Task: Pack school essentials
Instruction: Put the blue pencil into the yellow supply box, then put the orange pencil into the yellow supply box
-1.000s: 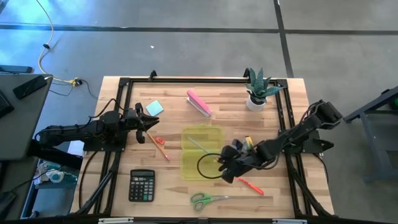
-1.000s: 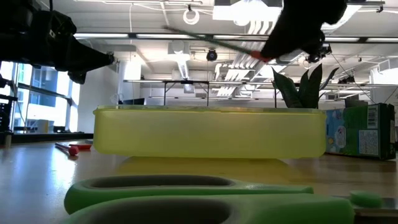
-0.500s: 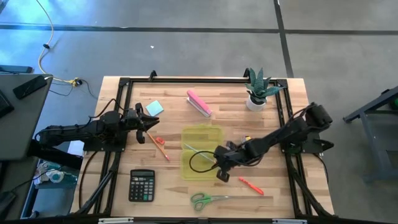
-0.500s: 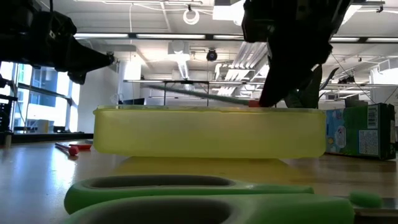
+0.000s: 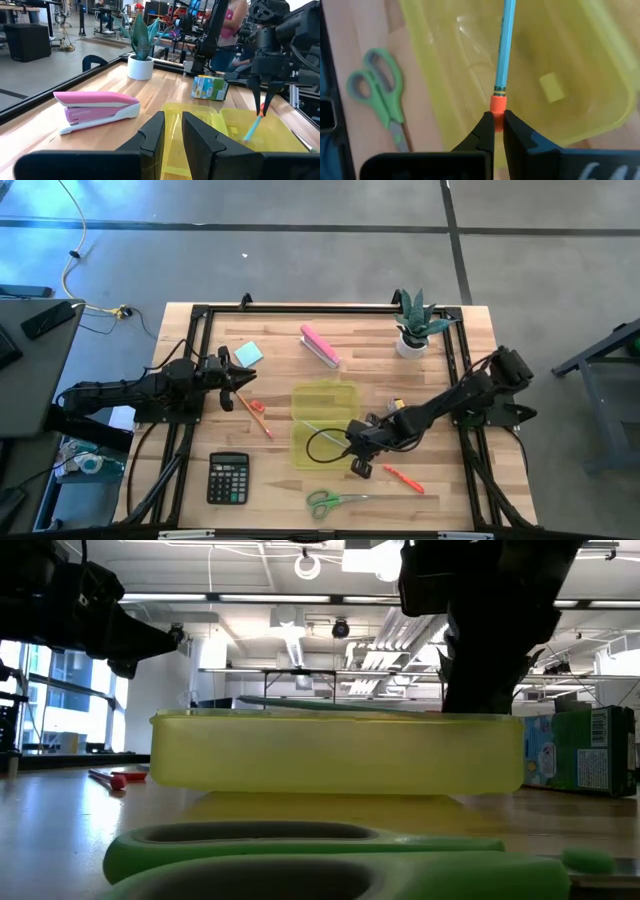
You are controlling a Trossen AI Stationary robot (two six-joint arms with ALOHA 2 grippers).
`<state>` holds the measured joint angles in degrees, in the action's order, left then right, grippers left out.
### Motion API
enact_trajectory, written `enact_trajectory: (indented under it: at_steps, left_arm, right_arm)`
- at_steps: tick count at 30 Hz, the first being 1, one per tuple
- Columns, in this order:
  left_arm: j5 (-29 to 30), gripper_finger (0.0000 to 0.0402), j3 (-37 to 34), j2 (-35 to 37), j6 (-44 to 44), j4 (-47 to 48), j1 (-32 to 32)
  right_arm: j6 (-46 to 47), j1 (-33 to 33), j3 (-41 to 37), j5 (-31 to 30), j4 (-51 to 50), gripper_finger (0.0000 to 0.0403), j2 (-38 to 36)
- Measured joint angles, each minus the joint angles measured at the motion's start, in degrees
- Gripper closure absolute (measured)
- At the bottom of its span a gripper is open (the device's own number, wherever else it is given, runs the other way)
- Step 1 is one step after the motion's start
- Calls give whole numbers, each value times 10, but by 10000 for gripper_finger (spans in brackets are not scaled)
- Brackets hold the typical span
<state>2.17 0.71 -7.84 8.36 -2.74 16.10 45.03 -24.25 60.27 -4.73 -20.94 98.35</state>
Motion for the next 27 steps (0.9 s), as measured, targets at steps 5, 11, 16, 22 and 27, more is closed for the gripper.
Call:
enact_trajectory:
  at_steps: [5, 11, 16, 22, 27]
  left_arm:
    - [0, 344, 0, 0, 0, 0, 0]
    - [0, 344, 0, 0, 0, 0, 0]
    - [0, 344, 0, 0, 0, 0, 0]
    - [0, 344, 0, 0, 0, 0, 0]
    - [0, 344, 0, 0, 0, 0, 0]
  right_arm:
    - [-5, -11, 0, 5, -8, 396, 0]
    - [-17, -22, 0, 7, -8, 396, 0]
    - [-33, -26, 0, -15, -6, 379, 0]
    - [-31, -25, 0, -38, -6, 328, 0]
    - [-31, -26, 0, -38, -6, 296, 0]
